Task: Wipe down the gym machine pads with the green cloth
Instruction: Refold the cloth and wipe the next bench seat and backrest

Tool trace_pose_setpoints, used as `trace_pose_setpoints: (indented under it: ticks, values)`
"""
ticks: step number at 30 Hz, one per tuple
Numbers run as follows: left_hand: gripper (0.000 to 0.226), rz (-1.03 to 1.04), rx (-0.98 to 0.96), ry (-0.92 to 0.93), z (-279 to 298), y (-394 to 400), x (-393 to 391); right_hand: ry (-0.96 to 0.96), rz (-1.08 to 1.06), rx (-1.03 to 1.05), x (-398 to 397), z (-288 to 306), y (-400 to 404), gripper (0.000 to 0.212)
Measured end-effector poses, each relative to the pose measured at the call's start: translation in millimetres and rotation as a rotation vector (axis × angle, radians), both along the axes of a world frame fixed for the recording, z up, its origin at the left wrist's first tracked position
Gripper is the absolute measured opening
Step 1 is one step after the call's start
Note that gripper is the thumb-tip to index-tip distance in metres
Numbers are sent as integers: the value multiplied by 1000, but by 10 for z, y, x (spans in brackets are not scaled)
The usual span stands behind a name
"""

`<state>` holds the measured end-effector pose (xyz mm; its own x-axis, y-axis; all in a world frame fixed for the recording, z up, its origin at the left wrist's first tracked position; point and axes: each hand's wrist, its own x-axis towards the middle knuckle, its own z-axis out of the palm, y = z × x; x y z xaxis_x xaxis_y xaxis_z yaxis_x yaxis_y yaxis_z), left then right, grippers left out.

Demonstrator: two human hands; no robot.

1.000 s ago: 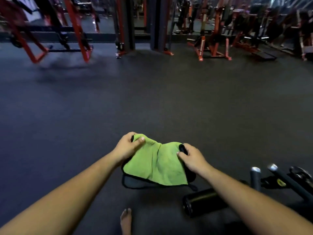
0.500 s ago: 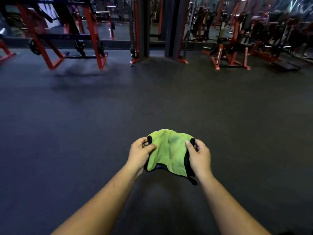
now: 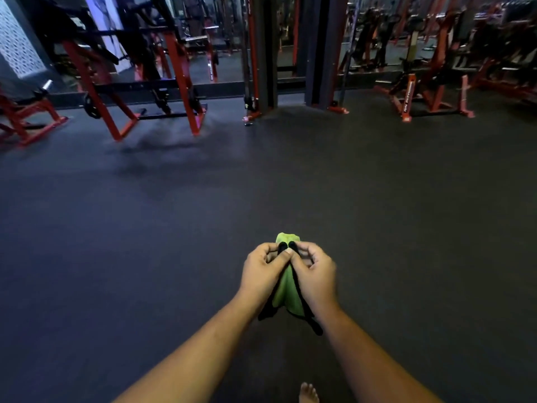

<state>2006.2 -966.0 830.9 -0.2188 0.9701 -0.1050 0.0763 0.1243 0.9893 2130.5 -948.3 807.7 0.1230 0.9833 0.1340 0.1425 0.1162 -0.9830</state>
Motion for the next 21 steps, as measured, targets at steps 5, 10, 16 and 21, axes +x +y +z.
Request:
trace_pose_setpoints:
  ticks: [5,10,16,21]
  values:
    - [37,42,-12,65,96,874,-125,81,377,-66,-82,46,935,27]
    - [20,-16,22,83,162,1677,-460,-169,312,147,102,80,2012,31]
    - [15,-103,54,32,447,2628,-1035,-981,436,167,213,244,3290,58]
    - [15,-28,92,179,399,3486,-1719,-980,483,332,-137,372,4304,20]
